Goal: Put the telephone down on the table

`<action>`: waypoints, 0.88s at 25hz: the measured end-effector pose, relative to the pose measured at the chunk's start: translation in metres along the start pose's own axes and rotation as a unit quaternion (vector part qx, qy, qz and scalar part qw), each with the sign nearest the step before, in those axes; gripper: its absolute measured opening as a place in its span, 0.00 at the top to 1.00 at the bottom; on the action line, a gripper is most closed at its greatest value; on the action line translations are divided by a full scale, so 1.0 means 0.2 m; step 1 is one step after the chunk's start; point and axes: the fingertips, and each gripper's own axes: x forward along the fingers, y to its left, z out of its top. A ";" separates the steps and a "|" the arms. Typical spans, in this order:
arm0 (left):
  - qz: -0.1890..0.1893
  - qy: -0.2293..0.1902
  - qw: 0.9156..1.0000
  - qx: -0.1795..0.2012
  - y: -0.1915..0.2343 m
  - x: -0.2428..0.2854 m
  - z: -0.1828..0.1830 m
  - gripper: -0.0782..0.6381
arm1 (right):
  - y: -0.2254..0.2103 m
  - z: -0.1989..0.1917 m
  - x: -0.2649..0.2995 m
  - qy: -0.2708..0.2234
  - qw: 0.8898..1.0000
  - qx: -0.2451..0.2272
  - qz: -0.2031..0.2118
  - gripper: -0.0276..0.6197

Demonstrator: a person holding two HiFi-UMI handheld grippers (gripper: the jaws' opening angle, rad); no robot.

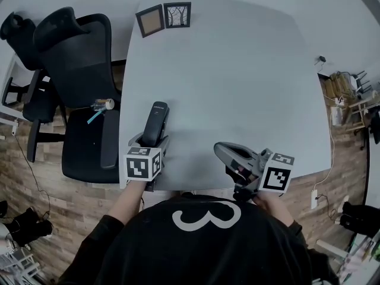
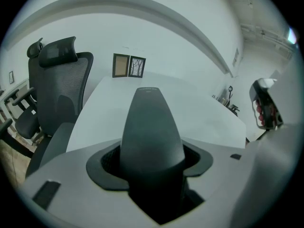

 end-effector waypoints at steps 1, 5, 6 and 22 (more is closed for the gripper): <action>0.006 0.005 1.000 0.006 0.01 0.02 -0.01 0.48 | -0.01 0.01 0.00 0.001 1.000 0.002 -0.002 0.94; 0.019 0.023 0.999 0.030 0.04 0.11 -0.02 0.48 | -0.06 0.05 0.03 0.004 1.000 0.006 -0.007 0.94; 0.022 0.026 0.999 0.035 0.04 0.12 -0.03 0.48 | -0.06 0.05 0.03 0.005 1.000 0.006 -0.008 0.94; 0.056 0.058 0.994 0.075 0.04 0.17 -0.08 0.48 | -0.06 0.07 0.05 0.007 1.000 0.006 -0.003 0.94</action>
